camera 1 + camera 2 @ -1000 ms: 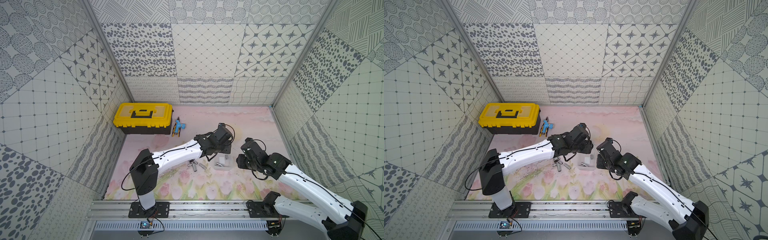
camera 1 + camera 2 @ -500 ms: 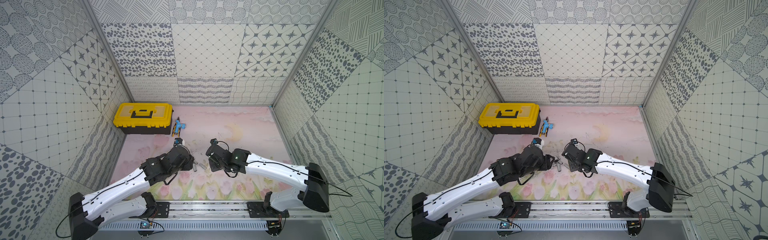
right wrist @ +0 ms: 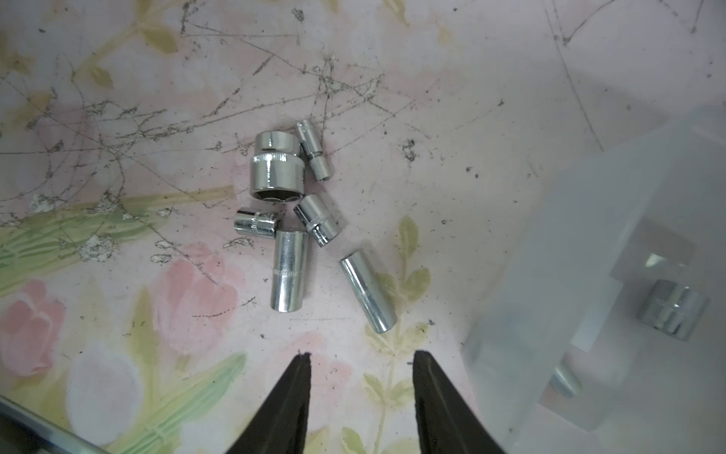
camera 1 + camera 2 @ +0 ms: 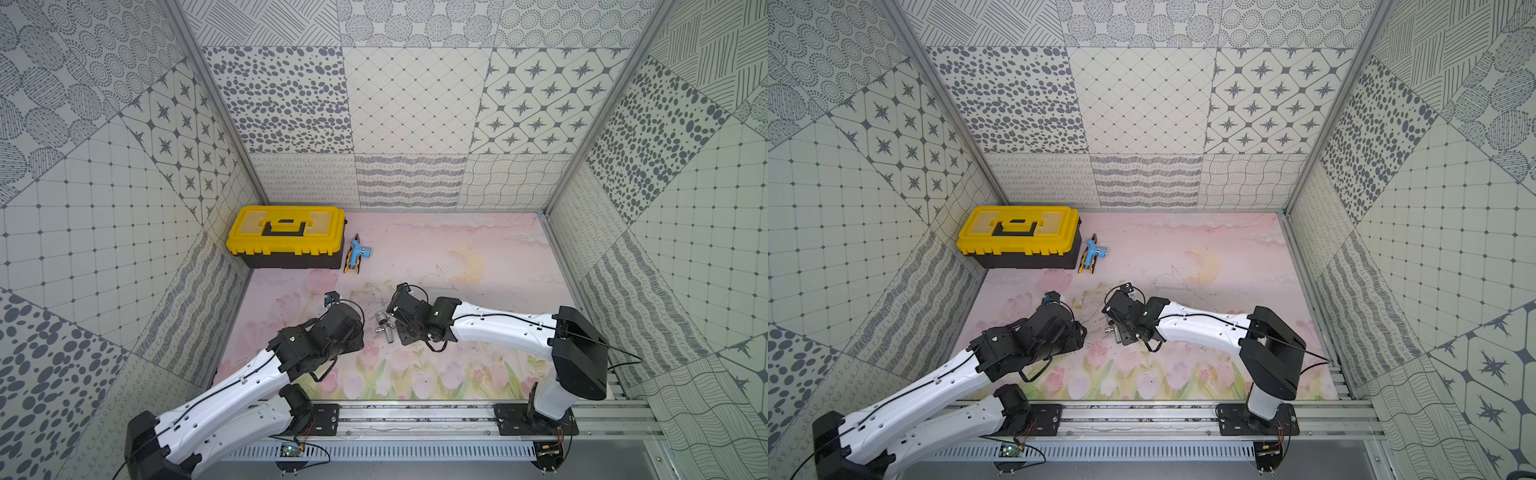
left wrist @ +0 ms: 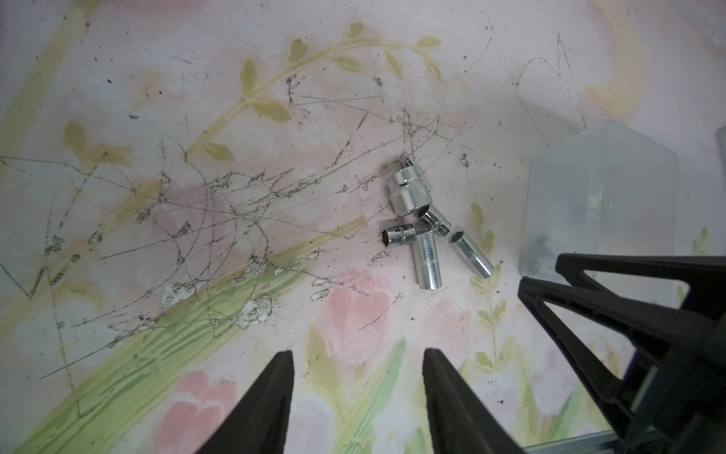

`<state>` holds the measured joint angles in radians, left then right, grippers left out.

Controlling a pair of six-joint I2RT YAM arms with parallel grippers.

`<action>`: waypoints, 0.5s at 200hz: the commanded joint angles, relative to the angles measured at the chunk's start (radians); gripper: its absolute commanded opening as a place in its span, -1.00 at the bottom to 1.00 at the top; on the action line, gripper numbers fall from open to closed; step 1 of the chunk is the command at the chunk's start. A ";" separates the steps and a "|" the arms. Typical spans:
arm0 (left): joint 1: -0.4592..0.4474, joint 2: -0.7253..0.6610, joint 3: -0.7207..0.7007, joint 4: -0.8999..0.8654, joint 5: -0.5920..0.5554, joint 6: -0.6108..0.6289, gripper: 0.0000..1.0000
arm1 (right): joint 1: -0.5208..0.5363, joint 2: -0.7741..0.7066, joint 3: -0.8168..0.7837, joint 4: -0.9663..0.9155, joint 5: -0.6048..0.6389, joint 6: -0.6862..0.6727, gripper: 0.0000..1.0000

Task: Put the socket on the desktop into the storage box
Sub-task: Pick up the socket head at the center of the board.

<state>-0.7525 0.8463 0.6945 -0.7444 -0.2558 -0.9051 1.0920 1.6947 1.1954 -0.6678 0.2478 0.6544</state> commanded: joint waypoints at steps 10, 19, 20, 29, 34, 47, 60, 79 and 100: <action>0.035 0.037 -0.003 0.056 0.082 -0.012 0.14 | -0.018 0.040 -0.011 0.029 -0.031 -0.002 -0.05; 0.036 0.042 -0.002 0.062 0.088 -0.011 0.13 | -0.019 0.054 -0.012 0.033 -0.034 -0.007 -0.06; 0.035 0.043 -0.002 0.063 0.088 -0.011 0.13 | -0.020 0.055 -0.012 0.034 -0.035 -0.007 -0.06; 0.038 0.046 -0.003 0.068 0.092 -0.011 0.13 | -0.022 0.068 -0.012 0.039 -0.038 -0.010 -0.06; 0.039 0.048 -0.003 0.070 0.094 -0.011 0.13 | -0.022 0.075 -0.011 0.040 -0.042 -0.011 -0.06; 0.041 0.048 -0.004 0.071 0.098 -0.014 0.13 | -0.030 0.092 -0.014 0.054 -0.054 -0.014 -0.07; 0.042 0.046 -0.004 0.071 0.102 -0.014 0.13 | -0.038 0.108 -0.014 0.064 -0.065 -0.014 -0.12; 0.045 0.045 -0.003 0.072 0.105 -0.015 0.13 | -0.041 0.125 -0.017 0.081 -0.081 -0.015 -0.19; 0.048 0.048 -0.003 0.078 0.111 -0.015 0.13 | -0.042 0.142 -0.022 0.094 -0.095 -0.014 -0.23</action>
<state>-0.7120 0.8898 0.6907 -0.6949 -0.1818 -0.9150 1.0538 1.8145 1.1854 -0.6189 0.1776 0.6437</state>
